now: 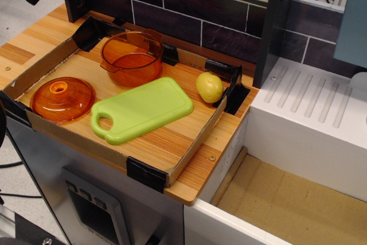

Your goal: Put potato in pot

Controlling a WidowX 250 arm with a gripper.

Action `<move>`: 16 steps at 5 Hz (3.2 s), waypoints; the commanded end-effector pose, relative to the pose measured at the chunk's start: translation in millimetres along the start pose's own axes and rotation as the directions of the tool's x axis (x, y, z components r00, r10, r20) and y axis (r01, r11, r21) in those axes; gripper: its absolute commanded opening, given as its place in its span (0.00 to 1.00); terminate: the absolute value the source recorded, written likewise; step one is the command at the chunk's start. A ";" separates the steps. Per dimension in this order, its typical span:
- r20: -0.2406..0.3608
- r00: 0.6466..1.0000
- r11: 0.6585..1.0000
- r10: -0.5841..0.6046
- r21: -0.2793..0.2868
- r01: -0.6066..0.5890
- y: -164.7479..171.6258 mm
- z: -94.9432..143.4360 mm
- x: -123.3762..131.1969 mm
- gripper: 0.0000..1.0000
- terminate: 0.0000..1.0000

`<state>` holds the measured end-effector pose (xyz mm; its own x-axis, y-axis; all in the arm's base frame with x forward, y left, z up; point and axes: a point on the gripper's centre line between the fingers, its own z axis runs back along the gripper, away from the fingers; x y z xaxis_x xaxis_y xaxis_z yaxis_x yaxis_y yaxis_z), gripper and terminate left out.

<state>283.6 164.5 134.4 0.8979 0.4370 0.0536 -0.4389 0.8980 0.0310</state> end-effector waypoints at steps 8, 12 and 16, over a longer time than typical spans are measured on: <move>-0.120 0.851 0.839 0.511 -0.148 -0.524 -155.6 -26.1 -15.5 1.00 0.00; -0.012 0.838 0.832 0.546 -0.107 -0.544 -188.3 -96.8 -12.0 1.00 0.00; -0.097 0.833 0.816 0.544 -0.171 -0.553 -191.4 -81.0 -14.6 0.00 0.00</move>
<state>345.3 -9.9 23.2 0.4955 0.8651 -0.0773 -0.8664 0.4860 -0.1148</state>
